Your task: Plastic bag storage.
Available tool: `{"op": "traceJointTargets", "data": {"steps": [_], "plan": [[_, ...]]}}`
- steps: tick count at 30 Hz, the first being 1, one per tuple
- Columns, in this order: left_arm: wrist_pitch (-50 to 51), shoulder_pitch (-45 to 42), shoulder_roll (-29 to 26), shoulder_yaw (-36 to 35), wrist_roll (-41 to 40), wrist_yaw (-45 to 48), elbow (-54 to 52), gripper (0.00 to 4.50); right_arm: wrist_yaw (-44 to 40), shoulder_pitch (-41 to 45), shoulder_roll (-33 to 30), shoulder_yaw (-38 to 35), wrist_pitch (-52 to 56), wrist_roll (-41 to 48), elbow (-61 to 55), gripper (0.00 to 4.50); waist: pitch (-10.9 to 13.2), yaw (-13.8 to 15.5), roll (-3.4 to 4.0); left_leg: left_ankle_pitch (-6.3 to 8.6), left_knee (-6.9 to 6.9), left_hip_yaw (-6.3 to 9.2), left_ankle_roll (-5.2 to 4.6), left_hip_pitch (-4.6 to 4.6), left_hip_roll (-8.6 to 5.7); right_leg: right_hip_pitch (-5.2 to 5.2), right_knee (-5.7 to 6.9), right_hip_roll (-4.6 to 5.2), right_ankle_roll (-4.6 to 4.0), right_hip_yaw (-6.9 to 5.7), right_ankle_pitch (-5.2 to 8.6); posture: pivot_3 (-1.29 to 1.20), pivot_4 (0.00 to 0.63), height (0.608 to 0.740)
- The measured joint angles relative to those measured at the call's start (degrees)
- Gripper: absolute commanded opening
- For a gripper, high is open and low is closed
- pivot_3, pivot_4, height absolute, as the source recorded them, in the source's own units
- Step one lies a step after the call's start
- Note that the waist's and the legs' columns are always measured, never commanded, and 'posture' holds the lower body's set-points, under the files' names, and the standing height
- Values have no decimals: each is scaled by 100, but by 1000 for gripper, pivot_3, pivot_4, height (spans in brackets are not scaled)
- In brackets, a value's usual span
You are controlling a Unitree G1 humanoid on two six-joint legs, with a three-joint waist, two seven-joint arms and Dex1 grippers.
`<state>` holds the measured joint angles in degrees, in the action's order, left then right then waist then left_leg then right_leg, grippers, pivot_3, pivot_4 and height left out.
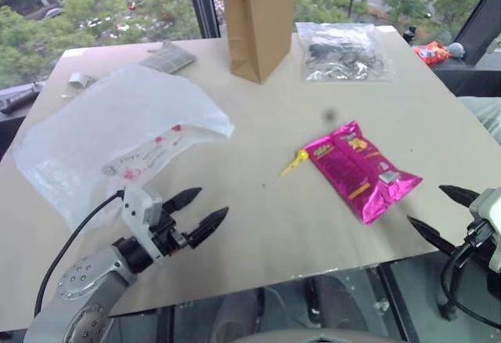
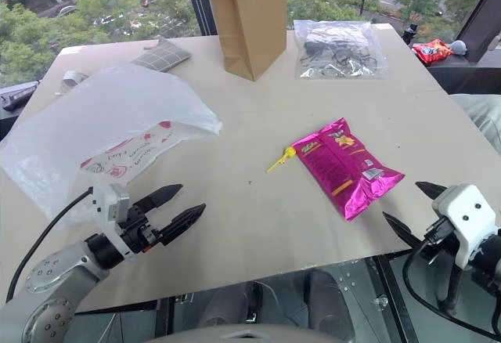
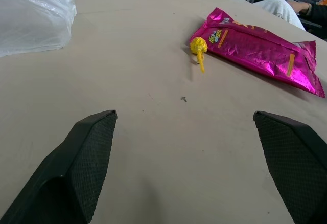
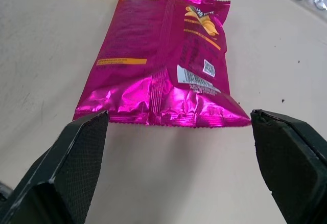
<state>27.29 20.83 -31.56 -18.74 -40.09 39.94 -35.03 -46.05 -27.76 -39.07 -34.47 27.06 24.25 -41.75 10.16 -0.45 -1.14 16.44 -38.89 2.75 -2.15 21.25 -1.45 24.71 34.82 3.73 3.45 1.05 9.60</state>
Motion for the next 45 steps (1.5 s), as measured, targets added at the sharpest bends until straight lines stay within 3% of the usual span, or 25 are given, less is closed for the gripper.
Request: {"op": "traceJointTargets", "data": {"steps": [7,13,16,21,27,32,35,39,43,45], "plan": [[-268,-232,346,151,208,-159,403,4444,6,467,-7,269,-189,17,173,4475,-2,2,-5,2,0,-5,-3,-7,0,-2,0,-1,1,4,0,0,150,740],[-542,-898,486,389,1365,-1201,418,4444,-390,783,132,796,-487,769,-133,4475,-2,39,-4,2,0,2,-4,-7,0,-3,3,-6,0,2,-2,0,150,740],[-1207,-1157,95,641,2702,-1578,441,4444,-553,817,38,1180,-603,837,-355,4475,-2,48,-4,2,0,-3,-3,-7,-4,-4,1,-4,0,6,-2,0,150,740],[-1349,-1421,-160,798,4079,-2173,650,4444,-569,888,0,1555,-747,717,-387,4475,-2,71,-5,2,0,-3,-3,-7,-4,-3,0,-3,0,5,-2,0,150,740],[-881,-2169,-850,885,5144,-2354,1548,4444,-444,1129,-13,1880,-787,526,-368,4475,-1,111,-4,2,0,6,-3,-11,-4,-3,8,-7,0,-5,-2,0,150,740],[-946,-3493,-943,1506,5693,-2438,3058,4444,-227,1391,-15,2250,-786,343,-314,4475,-1,133,-7,1,0,11,-1,-7,-17,-4,6,-2,23,-7,-17,0,150,740],[-1084,-4279,-916,1928,5949,-2482,3919,3606,-84,1531,-8,2445,-759,263,-319,4500,1,126,-10,0,0,13,1,-1,-26,0,4,0,2,-8,-30,0,150,740],[-1175,-4957,-871,2219,6096,-2447,4455,1859,132,1650,-3,2619,-707,185,-343,4500,1,107,-10,-1,0,11,6,5,-26,5,2,6,2,-4,-30,0,150,740],[-917,-5105,-828,2161,5929,-2140,4468,33,434,1708,16,2821,-605,-24,-437,4500,1,97,-10,1,0,12,14,8,-25,10,2,6,2,-4,-30,0,150,740],[-733,-5107,-827,2137,5819,-1974,4392,33,602,1781,49,3001,-591,-224,-447,4500,2,101,-11,0,0,14,16,12,-26,11,2,7,2,-7,-30,0,150,740]]}}
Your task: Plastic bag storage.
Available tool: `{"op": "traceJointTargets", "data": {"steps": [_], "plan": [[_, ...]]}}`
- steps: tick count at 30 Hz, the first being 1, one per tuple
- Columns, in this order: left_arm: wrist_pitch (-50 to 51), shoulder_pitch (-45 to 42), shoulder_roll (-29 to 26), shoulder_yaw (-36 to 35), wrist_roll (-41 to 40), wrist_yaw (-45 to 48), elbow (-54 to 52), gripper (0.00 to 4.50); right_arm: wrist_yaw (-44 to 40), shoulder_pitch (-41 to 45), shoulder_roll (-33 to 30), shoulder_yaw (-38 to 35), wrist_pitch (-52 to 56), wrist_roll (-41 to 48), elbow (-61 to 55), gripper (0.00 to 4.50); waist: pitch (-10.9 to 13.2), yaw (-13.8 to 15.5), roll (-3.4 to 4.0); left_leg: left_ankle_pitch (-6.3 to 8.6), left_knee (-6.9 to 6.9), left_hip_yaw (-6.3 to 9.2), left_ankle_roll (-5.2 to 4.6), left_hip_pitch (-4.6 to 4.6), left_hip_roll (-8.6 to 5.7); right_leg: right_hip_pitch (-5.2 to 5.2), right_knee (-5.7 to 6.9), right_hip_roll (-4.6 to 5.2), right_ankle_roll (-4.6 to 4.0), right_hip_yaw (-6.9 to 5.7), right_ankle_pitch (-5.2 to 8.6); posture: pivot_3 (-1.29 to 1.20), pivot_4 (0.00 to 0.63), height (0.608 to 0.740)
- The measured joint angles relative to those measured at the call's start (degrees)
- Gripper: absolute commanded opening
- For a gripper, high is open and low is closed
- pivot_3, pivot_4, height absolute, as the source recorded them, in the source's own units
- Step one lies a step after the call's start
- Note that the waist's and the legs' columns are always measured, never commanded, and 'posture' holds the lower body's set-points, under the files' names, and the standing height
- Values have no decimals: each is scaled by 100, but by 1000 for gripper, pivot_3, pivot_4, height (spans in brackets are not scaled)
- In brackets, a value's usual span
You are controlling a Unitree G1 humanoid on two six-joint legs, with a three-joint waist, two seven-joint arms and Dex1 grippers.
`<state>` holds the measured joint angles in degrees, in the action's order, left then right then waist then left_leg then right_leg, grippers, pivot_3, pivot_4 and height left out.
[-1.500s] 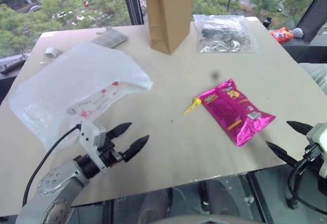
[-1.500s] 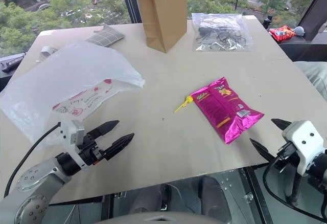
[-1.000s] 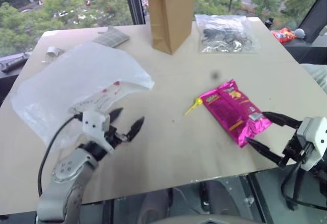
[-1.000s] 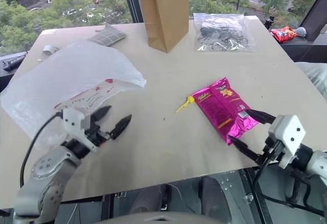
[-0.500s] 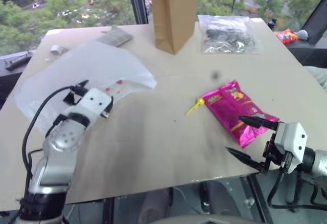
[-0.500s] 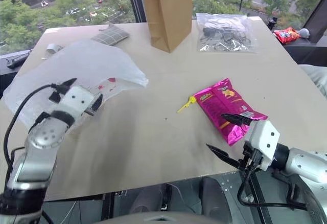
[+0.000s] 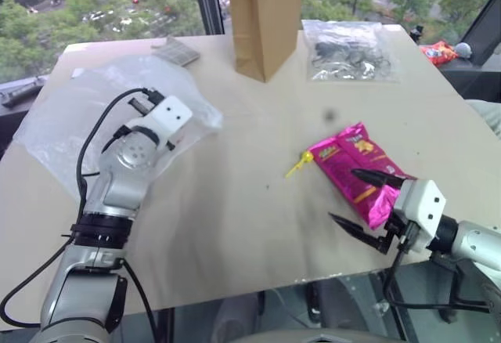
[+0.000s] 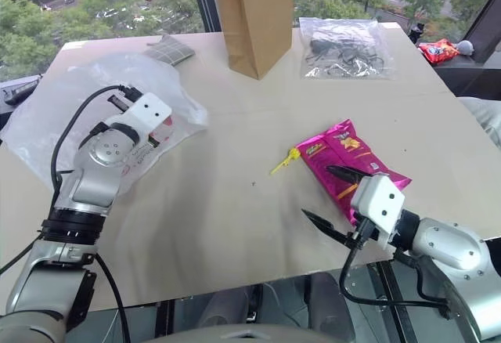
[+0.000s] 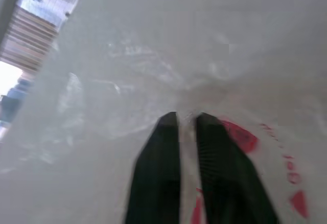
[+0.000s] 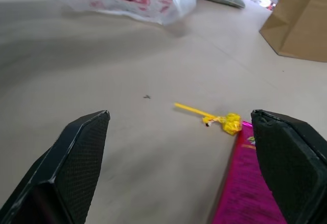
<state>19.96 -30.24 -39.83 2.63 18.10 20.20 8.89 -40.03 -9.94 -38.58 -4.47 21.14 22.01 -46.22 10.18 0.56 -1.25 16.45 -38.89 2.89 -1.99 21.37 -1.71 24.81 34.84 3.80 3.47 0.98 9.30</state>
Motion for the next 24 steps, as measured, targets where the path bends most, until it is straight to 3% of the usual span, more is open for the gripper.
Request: {"op": "traceJointTargets", "data": {"steps": [5,9,18,24], "plan": [[434,-124,-45,-264,-276,330,-589,33,335,237,98,400,79,-412,7,4500,0,9,0,-6,-16,16,10,28,-1,14,1,0,0,-11,0,0,150,740],[1267,-608,225,-764,-1029,597,-1336,33,565,706,308,668,101,-714,272,4500,0,22,-1,-7,-37,29,11,40,-4,13,3,1,1,-22,-1,0,150,740],[2099,-1116,277,-836,-1595,882,-1557,33,624,1144,413,841,25,-1023,718,4500,0,-17,1,-10,-35,28,16,35,-12,13,7,-8,-1,-18,-1,0,150,740],[2821,-89,-91,-633,-1413,887,-2721,2448,617,1188,490,876,-21,-1049,816,4500,1,-112,0,-9,-32,29,16,41,-7,21,7,-4,-1,-12,-2,0,150,740]]}}
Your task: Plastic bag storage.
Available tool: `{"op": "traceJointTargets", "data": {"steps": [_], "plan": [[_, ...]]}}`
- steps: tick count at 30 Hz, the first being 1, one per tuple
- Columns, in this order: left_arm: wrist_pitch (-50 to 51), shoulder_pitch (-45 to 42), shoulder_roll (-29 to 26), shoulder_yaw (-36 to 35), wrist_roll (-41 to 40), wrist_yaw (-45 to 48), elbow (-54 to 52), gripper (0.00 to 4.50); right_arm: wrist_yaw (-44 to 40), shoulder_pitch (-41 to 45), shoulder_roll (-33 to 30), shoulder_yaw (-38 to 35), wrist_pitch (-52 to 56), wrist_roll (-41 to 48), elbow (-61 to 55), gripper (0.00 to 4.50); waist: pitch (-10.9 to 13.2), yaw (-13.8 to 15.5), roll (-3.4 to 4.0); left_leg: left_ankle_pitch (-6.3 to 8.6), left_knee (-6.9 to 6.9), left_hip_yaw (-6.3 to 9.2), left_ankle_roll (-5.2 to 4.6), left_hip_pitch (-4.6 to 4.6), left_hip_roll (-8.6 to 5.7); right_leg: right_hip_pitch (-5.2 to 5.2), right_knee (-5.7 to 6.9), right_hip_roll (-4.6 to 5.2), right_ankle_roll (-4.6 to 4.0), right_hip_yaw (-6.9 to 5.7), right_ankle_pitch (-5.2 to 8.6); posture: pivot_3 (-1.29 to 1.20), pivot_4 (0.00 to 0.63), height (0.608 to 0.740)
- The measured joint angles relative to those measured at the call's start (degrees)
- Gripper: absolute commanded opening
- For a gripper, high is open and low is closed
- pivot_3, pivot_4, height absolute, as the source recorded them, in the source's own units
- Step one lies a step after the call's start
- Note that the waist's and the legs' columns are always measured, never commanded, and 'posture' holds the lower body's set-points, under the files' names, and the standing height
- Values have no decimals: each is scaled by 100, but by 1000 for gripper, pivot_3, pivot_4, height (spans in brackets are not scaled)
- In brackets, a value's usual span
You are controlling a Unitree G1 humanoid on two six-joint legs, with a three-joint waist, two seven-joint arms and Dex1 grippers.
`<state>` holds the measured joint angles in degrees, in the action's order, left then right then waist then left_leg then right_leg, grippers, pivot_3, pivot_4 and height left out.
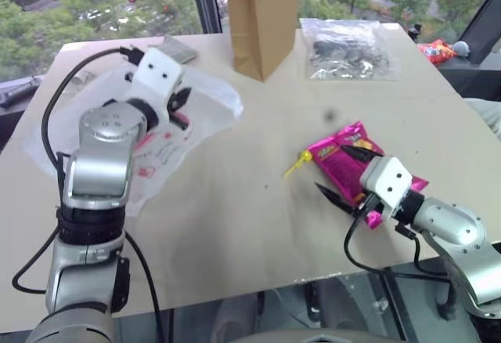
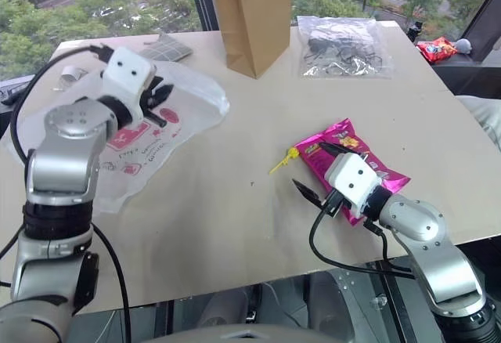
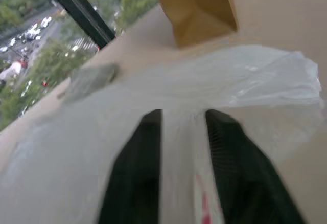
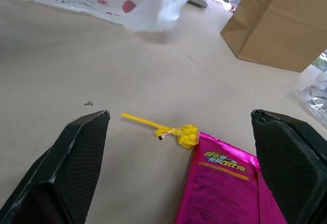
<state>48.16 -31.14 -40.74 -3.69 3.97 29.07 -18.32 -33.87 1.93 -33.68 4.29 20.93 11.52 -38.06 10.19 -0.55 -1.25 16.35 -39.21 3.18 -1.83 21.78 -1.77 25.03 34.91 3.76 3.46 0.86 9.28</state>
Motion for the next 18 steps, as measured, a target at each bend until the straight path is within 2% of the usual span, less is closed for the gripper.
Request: {"op": "traceJointTargets", "data": {"steps": [2,5,11,15,18], "plan": [[163,589,-221,205,564,-385,-761,3393,-27,-3,27,7,-14,1,35,4500,0,-20,0,1,7,-5,0,-2,2,4,1,0,0,7,0,0,150,740],[418,1304,-231,488,956,-612,-1560,3393,-183,17,39,13,-14,177,61,4500,0,-8,0,4,6,-4,-5,-2,3,3,2,1,0,6,0,0,150,740],[609,2144,-433,604,1451,-792,-2152,3393,-604,35,-39,-113,-68,715,-90,4500,-1,-1,2,13,5,1,-21,-7,5,1,6,1,0,0,0,0,150,740],[466,2395,-468,589,1637,-918,-1923,3393,-667,76,-63,-234,-94,837,-139,4500,-1,-2,3,13,5,4,-21,-9,6,0,9,-2,1,-5,0,0,150,740],[107,2474,-491,573,1784,-1112,-1313,3393,-695,85,-85,-259,-103,901,-160,4500,-1,3,3,12,5,5,-21,-10,6,-1,11,-1,0,-6,0,0,150,740]]}}
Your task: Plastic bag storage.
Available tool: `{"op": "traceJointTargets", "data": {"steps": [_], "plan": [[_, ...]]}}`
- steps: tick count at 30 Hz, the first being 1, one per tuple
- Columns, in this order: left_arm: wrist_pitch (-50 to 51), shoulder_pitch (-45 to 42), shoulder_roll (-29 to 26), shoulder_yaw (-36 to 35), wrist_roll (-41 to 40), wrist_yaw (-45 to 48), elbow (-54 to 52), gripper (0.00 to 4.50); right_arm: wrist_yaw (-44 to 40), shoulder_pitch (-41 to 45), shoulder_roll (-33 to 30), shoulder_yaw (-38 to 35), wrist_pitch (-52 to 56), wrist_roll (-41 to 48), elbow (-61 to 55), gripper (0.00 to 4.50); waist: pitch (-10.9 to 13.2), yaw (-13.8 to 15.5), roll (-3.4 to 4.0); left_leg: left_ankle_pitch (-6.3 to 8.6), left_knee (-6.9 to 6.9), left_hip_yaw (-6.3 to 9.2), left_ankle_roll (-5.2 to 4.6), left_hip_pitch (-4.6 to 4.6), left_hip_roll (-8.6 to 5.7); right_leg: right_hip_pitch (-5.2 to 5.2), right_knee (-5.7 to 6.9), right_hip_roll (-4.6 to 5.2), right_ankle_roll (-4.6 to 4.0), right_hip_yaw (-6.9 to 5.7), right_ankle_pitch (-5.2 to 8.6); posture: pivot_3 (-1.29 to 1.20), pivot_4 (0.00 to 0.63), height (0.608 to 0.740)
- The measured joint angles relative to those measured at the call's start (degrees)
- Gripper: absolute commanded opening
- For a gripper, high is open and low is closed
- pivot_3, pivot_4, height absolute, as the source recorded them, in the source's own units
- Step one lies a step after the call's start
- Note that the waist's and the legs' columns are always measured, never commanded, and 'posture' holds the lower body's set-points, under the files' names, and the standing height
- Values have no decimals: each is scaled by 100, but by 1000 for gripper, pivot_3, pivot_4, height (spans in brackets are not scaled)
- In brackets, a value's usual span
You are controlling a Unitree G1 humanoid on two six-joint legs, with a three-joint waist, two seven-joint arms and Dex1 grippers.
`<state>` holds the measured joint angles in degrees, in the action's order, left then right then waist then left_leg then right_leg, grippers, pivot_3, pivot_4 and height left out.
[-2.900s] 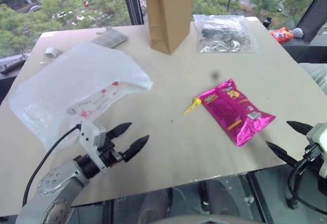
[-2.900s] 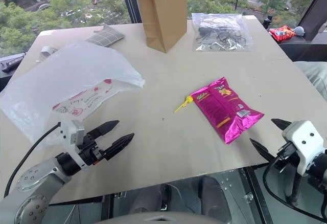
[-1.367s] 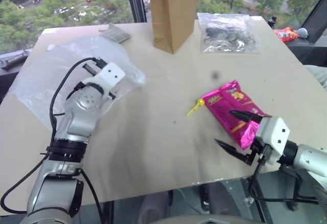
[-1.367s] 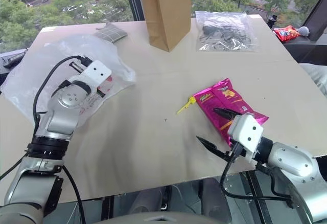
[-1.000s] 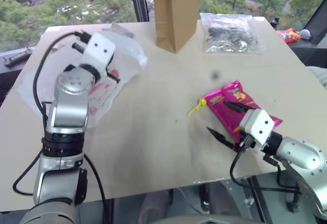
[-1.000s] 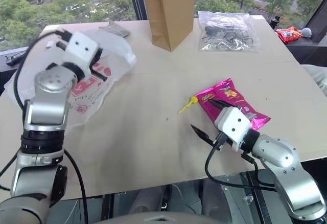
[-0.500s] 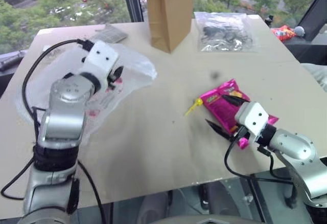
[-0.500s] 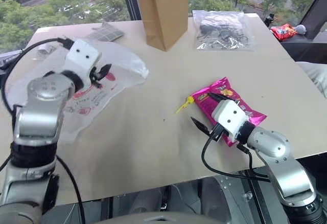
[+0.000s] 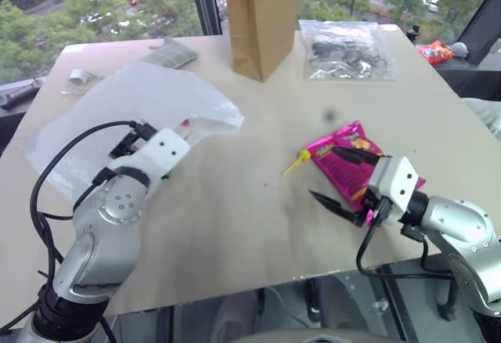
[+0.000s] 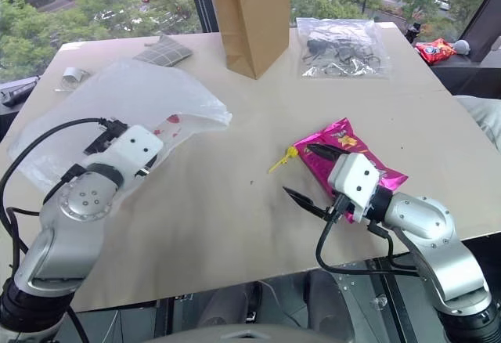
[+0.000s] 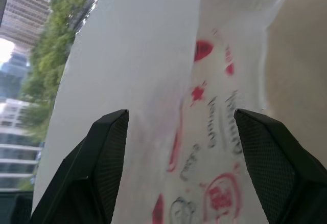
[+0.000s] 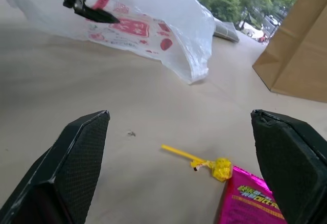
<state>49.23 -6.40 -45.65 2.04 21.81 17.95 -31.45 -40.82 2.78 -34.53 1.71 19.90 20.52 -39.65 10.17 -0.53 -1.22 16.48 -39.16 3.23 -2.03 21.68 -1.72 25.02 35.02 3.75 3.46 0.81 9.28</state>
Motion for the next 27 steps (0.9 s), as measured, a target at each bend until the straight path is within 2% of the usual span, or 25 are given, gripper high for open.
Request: {"op": "traceJointTargets", "data": {"steps": [4,5,7,10,12,19,23,27], "plan": [[-548,-116,31,1,102,-300,896,3393,18,0,-1,-8,-4,18,-91,4500,0,5,0,-1,-1,1,1,3,-1,1,-1,3,-1,0,-1,0,150,740],[-691,-227,58,12,128,-356,1119,3161,35,-2,-1,-12,-4,18,-113,4500,0,18,0,-1,-2,1,1,4,-3,1,-1,6,-2,-1,-1,0,150,740],[-900,-398,90,17,171,-445,1404,2536,79,-19,-1,-21,-3,18,-196,4500,0,27,0,-1,-1,0,2,5,-4,1,-2,9,-2,-2,-2,0,150,740],[-1205,-607,107,16,177,-485,1727,1192,142,-65,-2,-35,5,19,-291,4500,0,29,-1,-3,-2,-1,7,6,-4,2,-3,10,-3,-1,-2,0,150,740],[-1395,-705,99,5,177,-509,1900,138,157,-134,-4,-43,14,17,-305,4500,0,29,-1,-3,-1,-1,6,6,-4,2,-3,10,-3,-2,-2,0,150,740],[-1882,-1192,18,-326,9,-386,2432,49,323,-104,0,-22,96,-60,-301,4500,0,25,-1,-3,-2,0,5,8,-4,4,-1,9,-3,-5,-2,0,150,740],[-1380,-2231,294,-955,-1105,364,2453,49,506,179,6,293,267,-405,-173,4500,-1,56,-5,-9,-15,2,16,12,-9,2,2,11,-2,-11,-3,0,150,740],[-716,-2965,151,-1262,-1885,1093,2417,49,896,625,16,790,819,-1081,150,4500,-2,-19,-4,-14,-14,-11,24,6,-22,8,18,10,-3,-1,-2,0,150,740]]}}
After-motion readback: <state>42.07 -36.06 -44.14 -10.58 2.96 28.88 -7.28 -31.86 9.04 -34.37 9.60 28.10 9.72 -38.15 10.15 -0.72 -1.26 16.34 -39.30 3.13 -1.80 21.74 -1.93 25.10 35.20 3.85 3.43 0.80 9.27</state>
